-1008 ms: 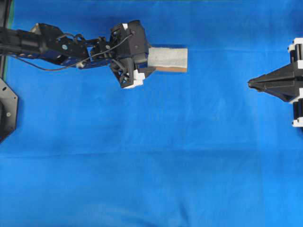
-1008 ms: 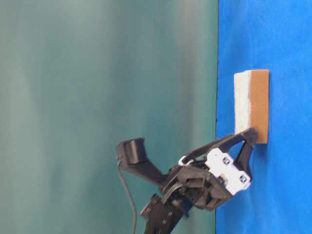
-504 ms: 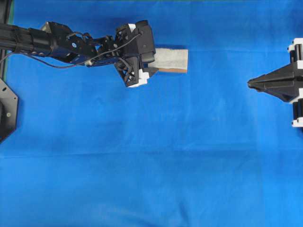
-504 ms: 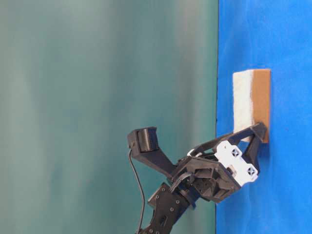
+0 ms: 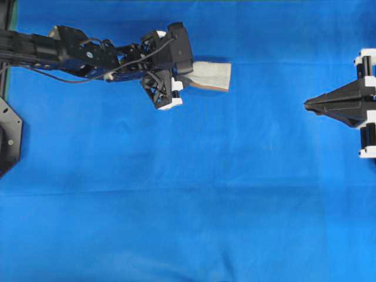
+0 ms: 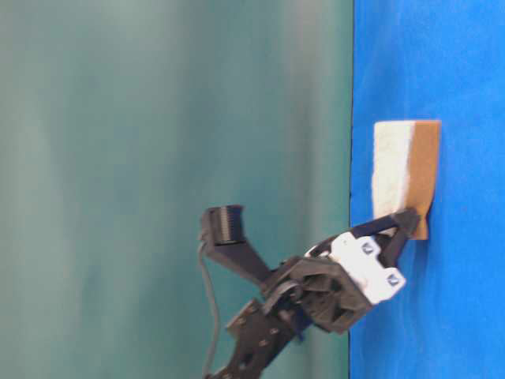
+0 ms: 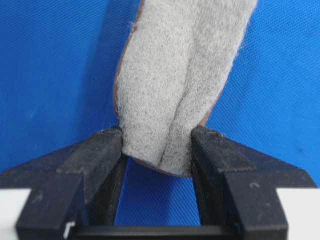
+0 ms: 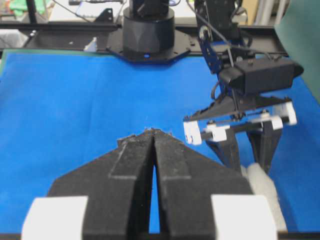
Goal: Hand over the sponge with the left arm and wipe it with the right arm.
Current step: 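Grasp the sponge's left end with the left gripper and lift it, then bring the right gripper to the sponge's right end and grasp it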
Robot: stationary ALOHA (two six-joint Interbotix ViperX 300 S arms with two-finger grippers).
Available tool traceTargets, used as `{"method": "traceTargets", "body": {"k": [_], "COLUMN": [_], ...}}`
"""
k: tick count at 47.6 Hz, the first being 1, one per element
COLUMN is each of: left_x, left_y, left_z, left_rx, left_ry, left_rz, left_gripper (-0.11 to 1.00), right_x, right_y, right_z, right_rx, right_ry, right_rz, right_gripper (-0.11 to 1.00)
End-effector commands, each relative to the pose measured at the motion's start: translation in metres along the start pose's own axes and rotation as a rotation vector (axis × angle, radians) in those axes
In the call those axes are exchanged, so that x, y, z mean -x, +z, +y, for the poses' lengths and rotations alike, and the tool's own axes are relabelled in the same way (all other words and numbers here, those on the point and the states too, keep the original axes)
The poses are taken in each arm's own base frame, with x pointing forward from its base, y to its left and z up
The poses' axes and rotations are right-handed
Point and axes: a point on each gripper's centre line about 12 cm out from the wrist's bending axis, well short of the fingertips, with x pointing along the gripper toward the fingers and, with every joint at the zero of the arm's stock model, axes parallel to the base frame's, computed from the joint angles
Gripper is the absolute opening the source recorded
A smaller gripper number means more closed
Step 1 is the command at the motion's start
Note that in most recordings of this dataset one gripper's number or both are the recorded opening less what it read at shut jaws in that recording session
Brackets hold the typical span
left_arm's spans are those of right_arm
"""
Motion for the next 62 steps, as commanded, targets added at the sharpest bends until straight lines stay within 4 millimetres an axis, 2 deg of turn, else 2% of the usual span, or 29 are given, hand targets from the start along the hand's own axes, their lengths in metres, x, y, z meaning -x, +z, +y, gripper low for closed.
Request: {"method": "traceTargets", "body": {"k": [1, 11, 21, 29, 38, 50, 62], "left_x": [0.024, 0.066, 0.101, 0.12, 0.125, 0.125, 0.124], "left_y": [0.026, 0.051, 0.061, 0.063, 0.064, 0.065, 0.064], "left_z": [-0.006, -0.03, -0.057, -0.08, -0.096, -0.096, -0.096], "left_rx": [-0.002, 0.04, 0.13, 0.186, 0.196, 0.197, 0.197], "left_ry": [-0.012, -0.067, -0.136, -0.198, -0.235, -0.237, -0.235], "left_rz": [-0.05, -0.077, -0.097, -0.119, -0.123, -0.123, -0.12], "left_gripper": [0.34, 0.34, 0.34, 0.34, 0.34, 0.34, 0.34], "right_x": [-0.002, -0.002, -0.003, -0.005, -0.007, -0.014, -0.042], "right_y": [0.007, 0.008, 0.008, 0.007, 0.006, 0.011, 0.018], "right_z": [-0.001, -0.005, -0.007, -0.007, -0.007, -0.008, -0.003], "right_rx": [0.001, -0.004, -0.005, -0.008, -0.019, -0.062, -0.09], "right_ry": [-0.003, -0.024, -0.034, -0.033, -0.034, -0.034, -0.014], "right_rz": [-0.021, -0.024, -0.021, -0.015, -0.007, -0.001, 0.04], "right_gripper": [0.0, 0.0, 0.0, 0.0, 0.0, 0.0, 0.0]}}
